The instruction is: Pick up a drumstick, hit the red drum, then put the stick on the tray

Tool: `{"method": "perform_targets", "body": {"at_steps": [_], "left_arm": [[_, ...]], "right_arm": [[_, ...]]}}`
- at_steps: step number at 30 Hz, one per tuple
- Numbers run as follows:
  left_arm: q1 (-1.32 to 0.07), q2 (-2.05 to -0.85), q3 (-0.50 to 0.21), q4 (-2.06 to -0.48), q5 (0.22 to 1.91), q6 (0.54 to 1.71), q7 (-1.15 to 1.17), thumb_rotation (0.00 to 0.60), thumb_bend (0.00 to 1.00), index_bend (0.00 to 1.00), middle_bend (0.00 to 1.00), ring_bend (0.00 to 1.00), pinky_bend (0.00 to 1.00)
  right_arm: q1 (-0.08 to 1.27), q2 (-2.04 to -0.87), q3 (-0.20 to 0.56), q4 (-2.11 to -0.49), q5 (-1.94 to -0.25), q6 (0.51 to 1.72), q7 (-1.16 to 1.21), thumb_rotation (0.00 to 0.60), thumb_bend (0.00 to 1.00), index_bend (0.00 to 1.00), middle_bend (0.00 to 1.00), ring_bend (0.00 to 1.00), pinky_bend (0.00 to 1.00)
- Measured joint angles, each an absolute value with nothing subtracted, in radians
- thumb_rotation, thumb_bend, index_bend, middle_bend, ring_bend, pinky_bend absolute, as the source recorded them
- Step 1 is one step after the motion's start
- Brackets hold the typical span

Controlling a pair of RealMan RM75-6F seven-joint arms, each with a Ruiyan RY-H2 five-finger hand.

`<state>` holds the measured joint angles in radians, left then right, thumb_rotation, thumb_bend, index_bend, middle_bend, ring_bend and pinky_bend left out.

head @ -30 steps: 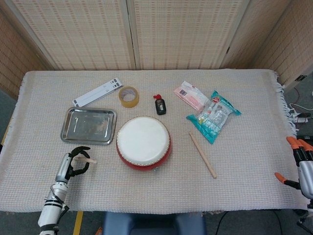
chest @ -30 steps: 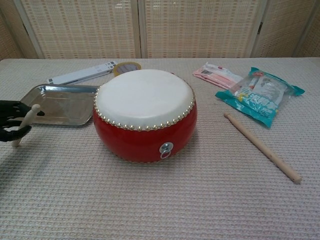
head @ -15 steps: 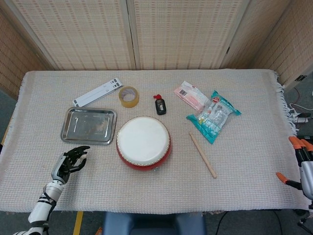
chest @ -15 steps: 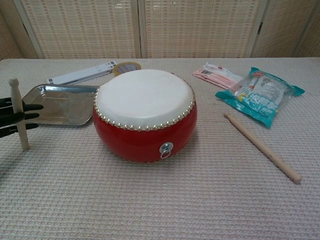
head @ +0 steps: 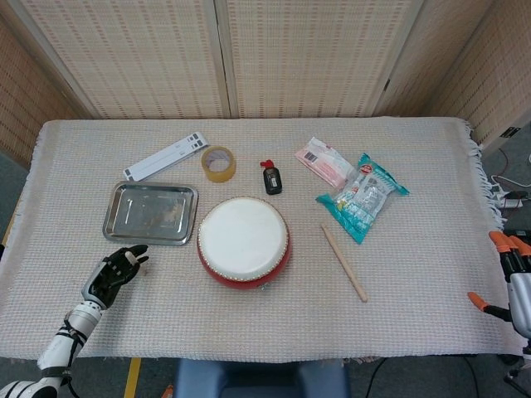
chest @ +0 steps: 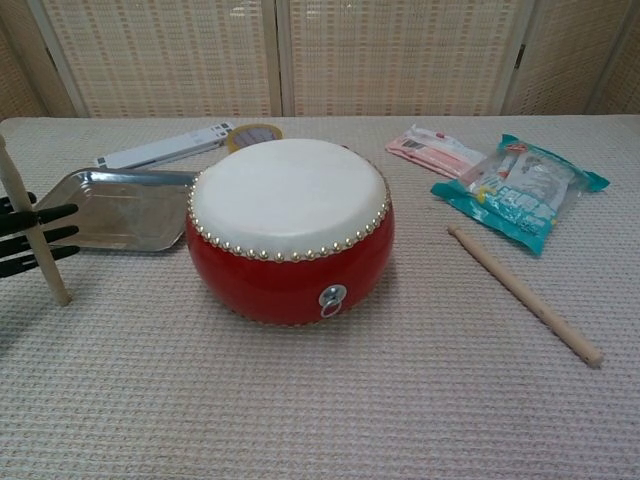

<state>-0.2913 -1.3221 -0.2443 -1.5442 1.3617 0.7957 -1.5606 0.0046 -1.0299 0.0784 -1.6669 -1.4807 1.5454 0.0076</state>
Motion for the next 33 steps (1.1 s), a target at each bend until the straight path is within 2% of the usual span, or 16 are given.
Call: {"method": "perform_targets", "body": {"at_steps": [4, 19, 28, 33], "left_arm": [[-0.298, -1.324, -0.24, -1.513, 1.382, 0.792, -1.677, 0.6, 0.41, 0.57, 0.34, 0.24, 0.22], [-0.328, -1.359, -0.183, -1.364, 1.457, 0.823, -1.943, 0.6, 0.41, 0.54, 0.34, 0.24, 0.24], [-0.341, -1.378, -0.173, -1.356, 1.428, 0.85, -1.939, 0.6, 0.41, 0.44, 0.36, 0.27, 0.3], [-0.348, -1.389, -0.18, -1.359, 1.392, 0.848, -1.904, 0.6, 0.38, 0.43, 0.39, 0.32, 0.35]], "right_arm": [[0.005, -1.03, 0.078, -1.669, -1.479, 1.544, 0.006, 0.6, 0.09, 0.02, 0.09, 0.01, 0.16], [0.004, -1.031, 0.078, -1.679, -1.481, 1.546, -0.006, 0.6, 0.09, 0.02, 0.09, 0.01, 0.16], [0.004, -1.032, 0.078, -1.684, -1.484, 1.549, -0.014, 0.6, 0.09, 0.02, 0.09, 0.01, 0.16], [0.003, -1.032, 0.077, -1.685, -1.486, 1.551, -0.015, 0.6, 0.09, 0.02, 0.09, 0.01, 0.16]]}}
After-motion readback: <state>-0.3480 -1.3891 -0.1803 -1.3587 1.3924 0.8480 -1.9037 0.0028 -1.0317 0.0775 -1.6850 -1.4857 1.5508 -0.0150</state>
